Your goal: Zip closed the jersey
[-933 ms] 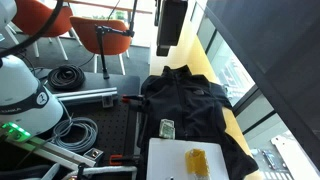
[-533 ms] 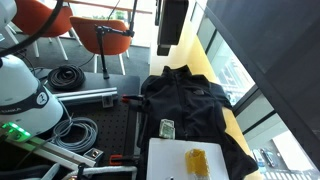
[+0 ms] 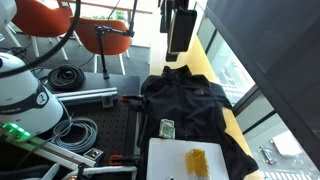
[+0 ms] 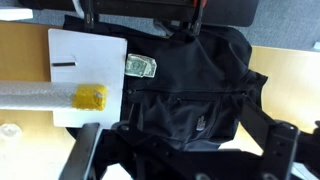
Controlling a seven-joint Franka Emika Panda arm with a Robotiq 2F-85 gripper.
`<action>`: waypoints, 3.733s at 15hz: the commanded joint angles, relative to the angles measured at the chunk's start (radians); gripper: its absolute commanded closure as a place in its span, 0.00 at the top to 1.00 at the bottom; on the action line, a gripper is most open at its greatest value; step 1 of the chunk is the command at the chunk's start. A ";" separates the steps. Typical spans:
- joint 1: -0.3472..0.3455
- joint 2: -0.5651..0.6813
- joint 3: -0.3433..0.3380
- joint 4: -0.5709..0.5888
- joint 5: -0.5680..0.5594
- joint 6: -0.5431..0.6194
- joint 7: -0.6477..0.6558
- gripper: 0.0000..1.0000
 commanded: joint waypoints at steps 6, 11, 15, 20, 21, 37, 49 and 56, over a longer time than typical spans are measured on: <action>0.025 0.241 0.019 -0.044 -0.008 0.381 -0.092 1.00; 0.026 0.454 0.022 -0.017 0.014 0.563 -0.105 1.00; 0.010 0.623 0.039 0.038 0.032 0.655 -0.112 1.00; -0.023 0.807 0.069 0.129 -0.012 0.753 -0.030 1.00; -0.024 0.840 0.068 0.146 -0.028 0.775 -0.002 1.00; -0.024 1.039 0.076 0.229 -0.095 0.856 0.148 1.00; -0.064 1.121 0.077 0.254 -0.096 0.918 0.135 1.00; -0.072 1.155 0.098 0.292 -0.086 0.927 0.142 1.00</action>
